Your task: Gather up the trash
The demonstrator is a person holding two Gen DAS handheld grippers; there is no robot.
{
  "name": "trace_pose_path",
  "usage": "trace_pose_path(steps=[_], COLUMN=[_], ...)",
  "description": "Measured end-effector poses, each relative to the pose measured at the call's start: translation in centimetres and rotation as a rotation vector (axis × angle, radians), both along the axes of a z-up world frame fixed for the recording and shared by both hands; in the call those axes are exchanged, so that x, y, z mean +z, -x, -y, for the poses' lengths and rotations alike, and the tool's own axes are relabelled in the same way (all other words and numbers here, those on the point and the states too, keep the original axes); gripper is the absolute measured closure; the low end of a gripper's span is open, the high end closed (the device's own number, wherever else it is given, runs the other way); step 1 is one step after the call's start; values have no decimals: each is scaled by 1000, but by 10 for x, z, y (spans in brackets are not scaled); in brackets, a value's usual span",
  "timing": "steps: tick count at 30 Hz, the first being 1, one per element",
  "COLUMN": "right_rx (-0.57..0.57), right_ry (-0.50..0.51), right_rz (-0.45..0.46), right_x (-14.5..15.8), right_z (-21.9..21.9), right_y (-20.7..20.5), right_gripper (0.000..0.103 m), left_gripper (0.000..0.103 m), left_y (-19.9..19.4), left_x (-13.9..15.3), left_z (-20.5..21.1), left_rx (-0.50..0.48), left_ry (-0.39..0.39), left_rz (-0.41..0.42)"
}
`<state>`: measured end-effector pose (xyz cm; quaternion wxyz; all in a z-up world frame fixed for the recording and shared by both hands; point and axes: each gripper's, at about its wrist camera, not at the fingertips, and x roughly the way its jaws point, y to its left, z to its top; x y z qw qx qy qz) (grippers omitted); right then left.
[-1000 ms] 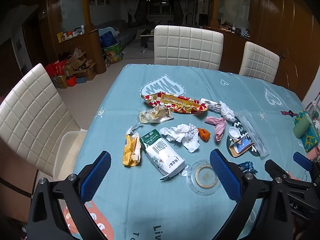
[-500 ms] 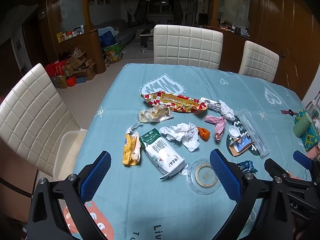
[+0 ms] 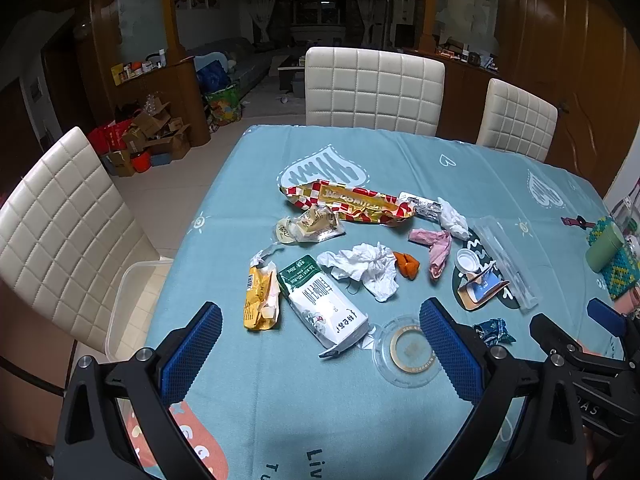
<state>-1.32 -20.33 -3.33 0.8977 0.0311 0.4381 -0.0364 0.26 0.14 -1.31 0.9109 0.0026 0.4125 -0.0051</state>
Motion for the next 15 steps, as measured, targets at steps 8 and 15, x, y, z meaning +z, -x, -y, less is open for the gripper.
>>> trace_pose_path(steps=[8,15], right_rx=[2,2], right_ry=[0,1], right_rz=[0,1], right_x=[0,0], right_z=[0,0], right_y=[0,0], right_gripper=[3,3], left_gripper=[6,6], left_y=[0,-1], left_x=[0,0], left_z=[0,2], left_rx=[1,0], left_ry=[0,-2], left_rz=[-1,-5])
